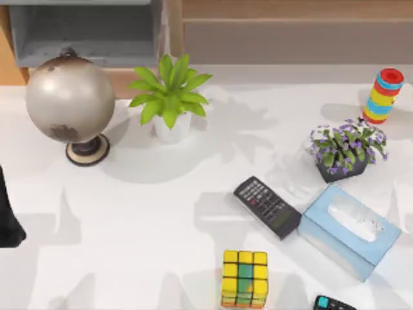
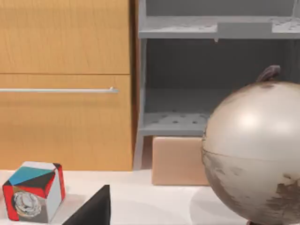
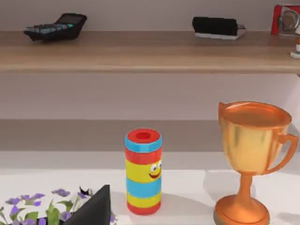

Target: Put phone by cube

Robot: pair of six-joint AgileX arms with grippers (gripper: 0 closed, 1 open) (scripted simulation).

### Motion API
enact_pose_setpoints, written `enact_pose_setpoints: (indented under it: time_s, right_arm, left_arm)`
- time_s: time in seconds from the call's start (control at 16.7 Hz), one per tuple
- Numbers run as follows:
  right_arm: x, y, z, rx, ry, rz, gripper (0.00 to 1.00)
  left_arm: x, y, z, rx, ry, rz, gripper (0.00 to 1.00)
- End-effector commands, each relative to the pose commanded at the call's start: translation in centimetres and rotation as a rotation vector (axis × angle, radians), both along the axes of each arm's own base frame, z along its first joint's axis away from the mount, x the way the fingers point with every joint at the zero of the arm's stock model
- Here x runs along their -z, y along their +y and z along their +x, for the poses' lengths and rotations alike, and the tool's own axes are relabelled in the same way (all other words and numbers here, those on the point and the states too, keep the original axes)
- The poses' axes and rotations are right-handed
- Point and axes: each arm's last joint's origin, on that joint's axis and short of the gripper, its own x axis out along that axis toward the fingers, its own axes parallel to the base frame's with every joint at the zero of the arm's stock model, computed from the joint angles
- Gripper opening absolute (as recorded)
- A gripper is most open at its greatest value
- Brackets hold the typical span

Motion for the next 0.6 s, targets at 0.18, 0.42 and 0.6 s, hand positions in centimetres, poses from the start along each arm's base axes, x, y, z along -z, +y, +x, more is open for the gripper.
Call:
enact_pose_setpoints:
  time_s: [0.18, 0.42, 0.6]
  right_arm:
    - [0.0, 0.0, 0.0, 0.000, 0.000, 0.000, 1.00]
    - [0.0, 0.0, 0.0, 0.000, 0.000, 0.000, 1.00]
    - [0.0, 0.0, 0.0, 0.000, 0.000, 0.000, 1.00]
  left_arm:
    - [-0.2, 0.0, 0.0, -0.002, 0.009, 0.005, 1.00]
    - [-2.2, 0.4, 0.4, -0.031, 0.129, 0.063, 1.00]
    - [-4.4, 1.0, 1.8, -0.057, 0.311, 0.129, 1.00]
